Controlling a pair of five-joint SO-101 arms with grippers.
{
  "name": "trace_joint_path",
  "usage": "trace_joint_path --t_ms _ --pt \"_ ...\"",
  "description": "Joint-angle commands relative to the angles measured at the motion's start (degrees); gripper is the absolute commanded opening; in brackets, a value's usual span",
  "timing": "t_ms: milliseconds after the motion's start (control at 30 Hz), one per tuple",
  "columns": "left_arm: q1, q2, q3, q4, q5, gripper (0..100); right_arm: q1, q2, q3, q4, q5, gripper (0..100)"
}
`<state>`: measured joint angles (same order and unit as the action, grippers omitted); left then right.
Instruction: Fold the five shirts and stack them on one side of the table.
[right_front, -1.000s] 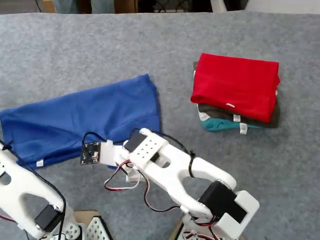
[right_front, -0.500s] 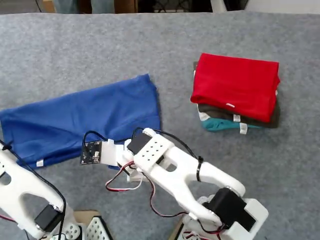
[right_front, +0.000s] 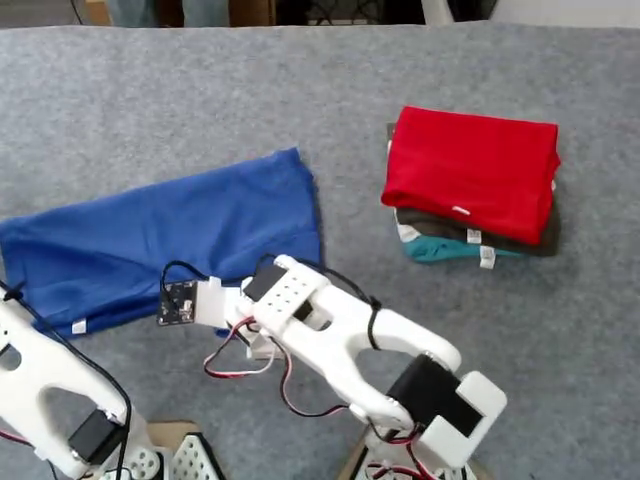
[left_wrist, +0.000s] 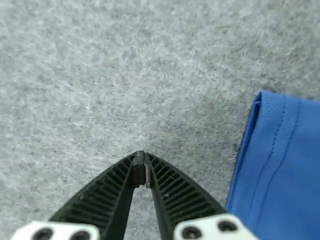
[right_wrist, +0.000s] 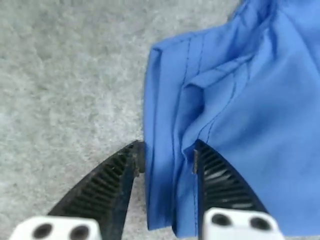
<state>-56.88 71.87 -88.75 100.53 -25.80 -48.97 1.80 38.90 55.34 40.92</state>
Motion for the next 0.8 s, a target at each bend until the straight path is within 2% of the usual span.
trace_joint_path --t_ms 0,67,200,367,567,767 --pt "0.22 -0.97 -2.59 0.26 0.35 3 -0.7 1.45 -1.01 0.0 0.0 17.8" --pt "0.22 -0.97 -2.59 0.26 0.35 3 -0.53 1.45 -0.92 0.0 0.44 14.2" --pt "0.22 -0.97 -2.59 0.26 0.35 3 -0.53 1.45 -0.92 -0.09 1.49 1.0" --pt "0.22 -0.97 -2.59 0.26 0.35 3 2.55 1.36 -2.95 0.18 -2.55 1.3" --pt "0.22 -0.97 -2.59 0.26 0.35 3 6.33 1.36 -12.79 9.23 -2.99 1.3" --pt "0.22 -0.88 -2.59 0.26 0.35 3 6.59 1.63 -26.24 18.02 -2.81 1.3"
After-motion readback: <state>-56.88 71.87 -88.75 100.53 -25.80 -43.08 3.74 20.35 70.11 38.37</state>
